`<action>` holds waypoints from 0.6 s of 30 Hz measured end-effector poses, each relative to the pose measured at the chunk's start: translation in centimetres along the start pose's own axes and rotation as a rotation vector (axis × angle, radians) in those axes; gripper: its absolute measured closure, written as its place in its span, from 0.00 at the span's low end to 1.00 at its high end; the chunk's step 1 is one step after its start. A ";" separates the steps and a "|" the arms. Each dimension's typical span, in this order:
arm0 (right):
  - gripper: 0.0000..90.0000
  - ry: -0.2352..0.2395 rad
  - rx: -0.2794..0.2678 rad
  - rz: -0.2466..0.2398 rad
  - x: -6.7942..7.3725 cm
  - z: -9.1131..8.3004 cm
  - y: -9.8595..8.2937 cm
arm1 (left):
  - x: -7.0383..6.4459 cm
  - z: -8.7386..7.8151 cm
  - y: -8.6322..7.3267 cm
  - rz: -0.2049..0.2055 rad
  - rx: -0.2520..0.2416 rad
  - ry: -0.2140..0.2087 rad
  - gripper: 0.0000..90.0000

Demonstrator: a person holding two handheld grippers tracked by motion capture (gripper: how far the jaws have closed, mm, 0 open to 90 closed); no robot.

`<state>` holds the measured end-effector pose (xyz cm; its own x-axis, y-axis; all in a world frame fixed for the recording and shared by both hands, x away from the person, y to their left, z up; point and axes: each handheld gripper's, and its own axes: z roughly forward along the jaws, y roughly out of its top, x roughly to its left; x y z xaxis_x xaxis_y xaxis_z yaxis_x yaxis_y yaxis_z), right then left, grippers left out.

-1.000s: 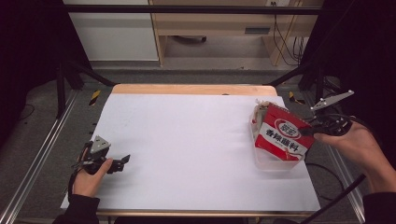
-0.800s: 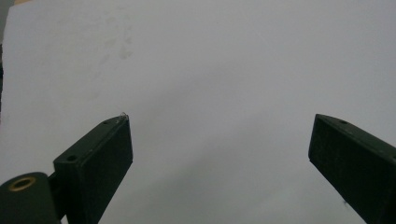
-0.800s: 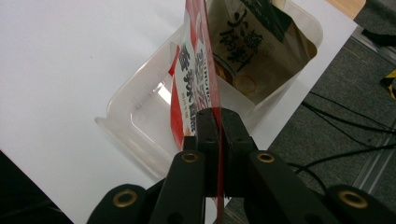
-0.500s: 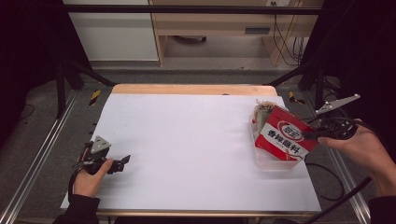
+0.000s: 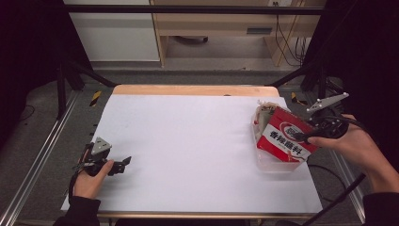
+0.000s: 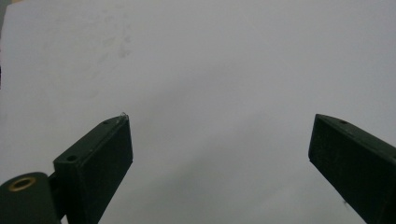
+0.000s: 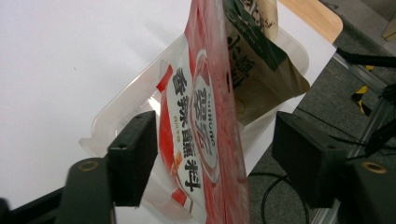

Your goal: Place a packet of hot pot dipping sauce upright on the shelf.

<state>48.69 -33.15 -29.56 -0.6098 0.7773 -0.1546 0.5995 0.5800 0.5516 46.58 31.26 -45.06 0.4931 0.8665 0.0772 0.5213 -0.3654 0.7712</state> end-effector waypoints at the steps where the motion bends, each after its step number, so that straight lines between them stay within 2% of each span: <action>1: 0.30 0.000 -0.003 0.001 0.1 0.0 0.1 | 0.0 0.0 0.0 0.000 0.000 0.001 0.07; 9: 0.21 -0.001 -0.013 -0.030 0.4 -0.1 0.6 | -0.1 -0.1 0.0 0.000 -0.002 0.004 0.07; 13: 0.16 0.001 -0.024 -0.013 0.4 -0.6 0.9 | 0.0 -0.1 0.0 0.002 0.003 0.005 0.07; 18: 0.11 -0.014 -0.039 -0.018 0.8 -1.4 2.0 | -0.1 0.0 0.0 0.001 0.000 0.006 0.07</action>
<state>48.63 -31.71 -27.40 -0.6131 0.7702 -0.1758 0.5676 0.5842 0.5801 46.59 31.16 -45.06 0.4893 0.8682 0.0823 0.5204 -0.3665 0.7713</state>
